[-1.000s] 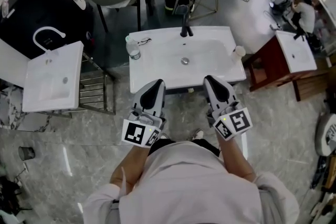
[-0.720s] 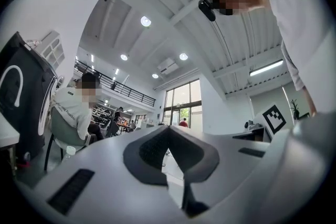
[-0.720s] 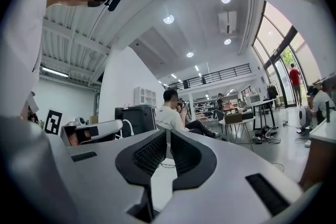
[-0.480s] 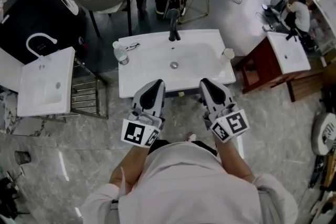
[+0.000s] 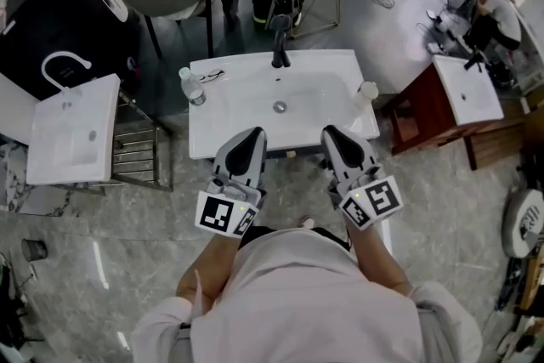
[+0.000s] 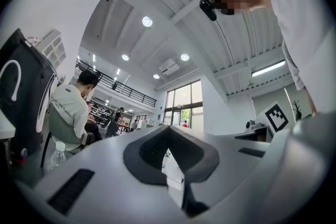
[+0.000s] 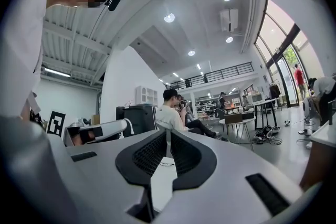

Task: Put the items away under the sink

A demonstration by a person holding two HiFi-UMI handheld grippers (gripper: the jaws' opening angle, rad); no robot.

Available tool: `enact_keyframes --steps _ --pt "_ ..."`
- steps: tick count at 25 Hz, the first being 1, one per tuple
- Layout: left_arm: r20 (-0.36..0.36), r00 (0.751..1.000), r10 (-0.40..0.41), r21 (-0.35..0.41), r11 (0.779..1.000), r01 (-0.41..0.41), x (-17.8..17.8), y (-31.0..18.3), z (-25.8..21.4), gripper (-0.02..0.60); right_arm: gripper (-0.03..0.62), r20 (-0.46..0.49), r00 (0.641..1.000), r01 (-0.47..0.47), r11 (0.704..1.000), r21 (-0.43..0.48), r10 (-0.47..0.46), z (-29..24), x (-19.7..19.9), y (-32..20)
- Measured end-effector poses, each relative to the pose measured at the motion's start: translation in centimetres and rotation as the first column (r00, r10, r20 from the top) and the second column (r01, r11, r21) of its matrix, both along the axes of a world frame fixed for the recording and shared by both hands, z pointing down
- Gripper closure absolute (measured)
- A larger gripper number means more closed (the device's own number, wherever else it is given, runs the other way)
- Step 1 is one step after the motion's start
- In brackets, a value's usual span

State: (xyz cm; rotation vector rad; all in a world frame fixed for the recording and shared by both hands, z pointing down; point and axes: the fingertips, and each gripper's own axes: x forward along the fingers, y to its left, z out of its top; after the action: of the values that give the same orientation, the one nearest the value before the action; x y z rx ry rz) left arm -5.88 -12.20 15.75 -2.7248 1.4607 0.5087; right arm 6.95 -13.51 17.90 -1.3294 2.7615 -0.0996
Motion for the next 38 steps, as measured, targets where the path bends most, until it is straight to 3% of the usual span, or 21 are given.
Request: enact_keyframes --steps 38 --pt "0.015 0.998 -0.054 -0.046 0.997 0.055 1.0 -0.3 0.9 0.578 0.545 -0.015 1.000 -0.002 1.000 0.001 0.002 0.3 2.1 -1.1"
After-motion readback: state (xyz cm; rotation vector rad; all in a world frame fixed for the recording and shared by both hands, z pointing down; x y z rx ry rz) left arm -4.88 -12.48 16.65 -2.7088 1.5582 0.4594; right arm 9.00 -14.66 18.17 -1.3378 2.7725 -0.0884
